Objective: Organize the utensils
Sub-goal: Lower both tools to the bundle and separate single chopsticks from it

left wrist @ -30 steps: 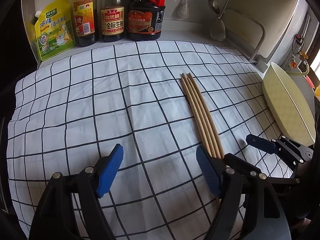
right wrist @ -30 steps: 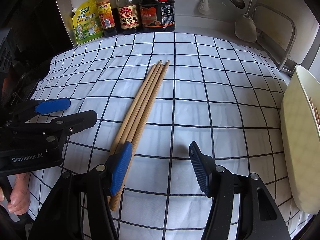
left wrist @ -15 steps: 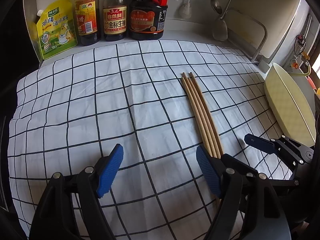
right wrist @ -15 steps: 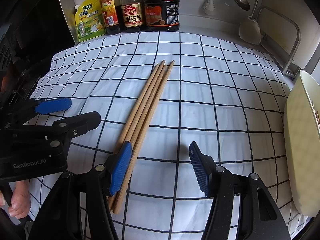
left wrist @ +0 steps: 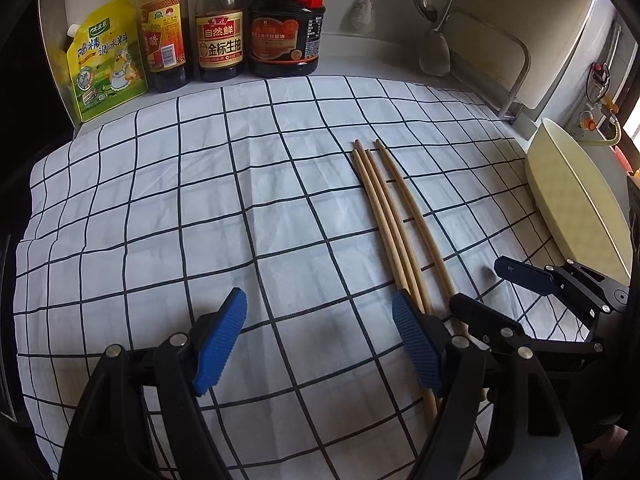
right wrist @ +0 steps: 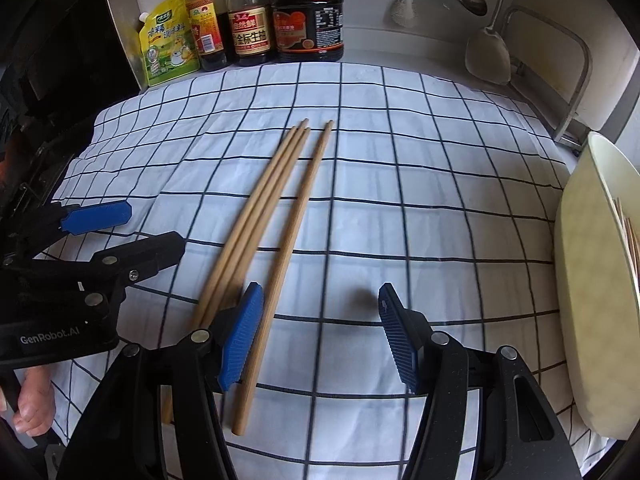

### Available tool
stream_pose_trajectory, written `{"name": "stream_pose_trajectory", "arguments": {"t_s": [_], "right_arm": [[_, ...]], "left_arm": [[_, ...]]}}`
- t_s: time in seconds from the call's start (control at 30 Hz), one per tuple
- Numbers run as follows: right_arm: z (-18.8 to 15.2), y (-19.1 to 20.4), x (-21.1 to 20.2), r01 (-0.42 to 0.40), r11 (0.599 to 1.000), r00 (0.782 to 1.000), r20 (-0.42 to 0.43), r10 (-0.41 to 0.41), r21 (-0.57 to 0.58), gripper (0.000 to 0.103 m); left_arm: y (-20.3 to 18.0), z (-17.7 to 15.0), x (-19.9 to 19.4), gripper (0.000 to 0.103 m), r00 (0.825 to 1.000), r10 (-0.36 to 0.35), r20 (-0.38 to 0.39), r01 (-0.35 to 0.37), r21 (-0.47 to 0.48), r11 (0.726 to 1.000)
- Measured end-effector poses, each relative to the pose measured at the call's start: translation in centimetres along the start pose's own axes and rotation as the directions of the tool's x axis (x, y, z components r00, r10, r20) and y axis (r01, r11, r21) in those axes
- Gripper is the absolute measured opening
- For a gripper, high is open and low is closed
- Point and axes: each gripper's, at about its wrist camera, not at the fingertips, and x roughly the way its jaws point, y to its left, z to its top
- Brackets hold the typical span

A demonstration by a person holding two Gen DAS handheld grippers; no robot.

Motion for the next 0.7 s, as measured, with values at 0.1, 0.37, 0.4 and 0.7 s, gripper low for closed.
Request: {"name": "stream_pose_trajectory", "arguments": {"t_s": [0.1,0.37,0.4,0.7], "right_arm": [[-0.2,-0.7,-0.1,0.001,1.000,1.000,0.003,-0.001,0.010,0.057],[-1.1,-2.5,-0.3,0.020,1.000,1.000,0.011,-0.021,0.012,0.057],[-1.1,-2.8,-0.4,0.010,1.000,1.000,0.013,-0.010,0.019,0.057],[-1.2,-3.3,-0.5,-0.011,0.999,1.000,0.025,0.011,0.033,0.057]], "left_arm": [[-0.5,-0.1,0.2,0.074,1.000,0.006,0.000,-0.006,0.010,1.000],[-1.5,0.0,0.8,0.074,1.000,0.005,-0.007,-0.005,0.025,1.000],[-1.6,0.1,0.8,0.075,1.000,0.009,-0.006,-0.008,0.029,1.000],[-2.2,0.2,1.8,0.077,0.999,0.046,-0.013,-0.046,0.051,0.998]]}}
